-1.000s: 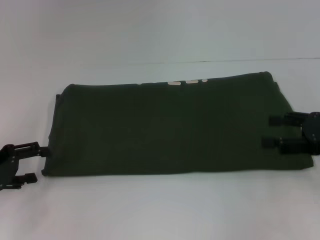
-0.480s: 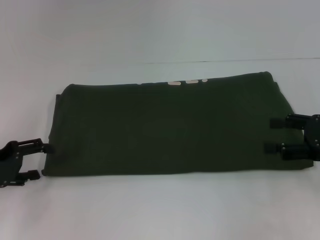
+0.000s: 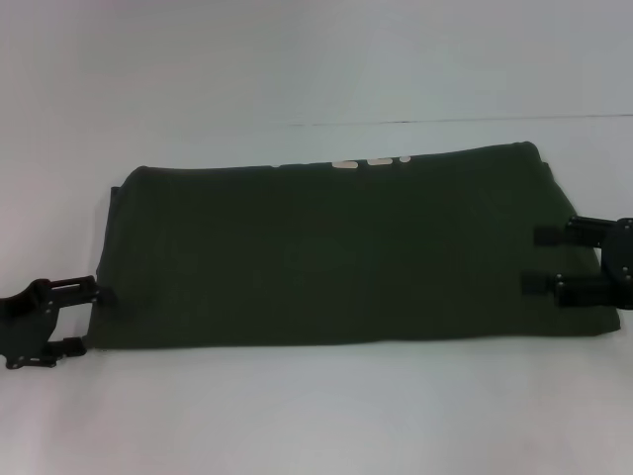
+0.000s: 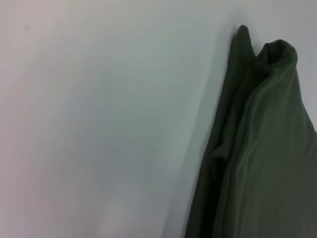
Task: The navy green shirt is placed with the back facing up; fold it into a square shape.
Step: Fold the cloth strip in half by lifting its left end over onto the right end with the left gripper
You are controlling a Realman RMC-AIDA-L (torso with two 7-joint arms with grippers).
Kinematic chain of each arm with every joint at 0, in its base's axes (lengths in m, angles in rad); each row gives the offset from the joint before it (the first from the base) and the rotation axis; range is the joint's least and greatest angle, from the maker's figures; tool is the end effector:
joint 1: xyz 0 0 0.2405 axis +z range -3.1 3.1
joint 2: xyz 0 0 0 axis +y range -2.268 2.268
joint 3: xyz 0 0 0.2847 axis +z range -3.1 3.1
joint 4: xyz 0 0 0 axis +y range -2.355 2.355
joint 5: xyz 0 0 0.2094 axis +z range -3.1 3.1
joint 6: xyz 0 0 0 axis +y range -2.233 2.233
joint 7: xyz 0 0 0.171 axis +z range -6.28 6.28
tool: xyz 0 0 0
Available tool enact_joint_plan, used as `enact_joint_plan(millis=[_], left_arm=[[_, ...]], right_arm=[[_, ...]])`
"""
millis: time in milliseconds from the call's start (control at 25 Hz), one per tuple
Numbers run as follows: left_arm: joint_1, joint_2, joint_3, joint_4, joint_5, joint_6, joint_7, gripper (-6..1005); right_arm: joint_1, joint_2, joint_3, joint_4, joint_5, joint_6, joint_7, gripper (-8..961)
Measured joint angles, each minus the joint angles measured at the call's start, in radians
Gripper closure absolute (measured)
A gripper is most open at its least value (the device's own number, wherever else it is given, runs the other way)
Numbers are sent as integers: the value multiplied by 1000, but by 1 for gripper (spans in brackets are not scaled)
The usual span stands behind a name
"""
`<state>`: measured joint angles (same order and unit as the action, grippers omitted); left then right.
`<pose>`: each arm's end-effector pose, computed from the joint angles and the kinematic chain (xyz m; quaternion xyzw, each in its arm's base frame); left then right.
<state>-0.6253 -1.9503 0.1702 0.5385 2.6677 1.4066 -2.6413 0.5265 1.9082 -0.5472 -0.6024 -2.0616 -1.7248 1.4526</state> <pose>-0.3761 0.3636 0.0124 -0.5554 -0.8018 -0.1720 0.1380 0.3054 0.3477 0.0389 -0.9295 0.2498 0.2403 0.1262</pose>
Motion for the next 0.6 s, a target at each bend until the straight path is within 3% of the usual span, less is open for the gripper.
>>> enact_joint_plan(millis=[600], left_arm=[[-25, 0, -4, -55, -6, -58, -3, 110]], right_arm=[[11, -2, 0, 0, 0, 2, 1, 23]])
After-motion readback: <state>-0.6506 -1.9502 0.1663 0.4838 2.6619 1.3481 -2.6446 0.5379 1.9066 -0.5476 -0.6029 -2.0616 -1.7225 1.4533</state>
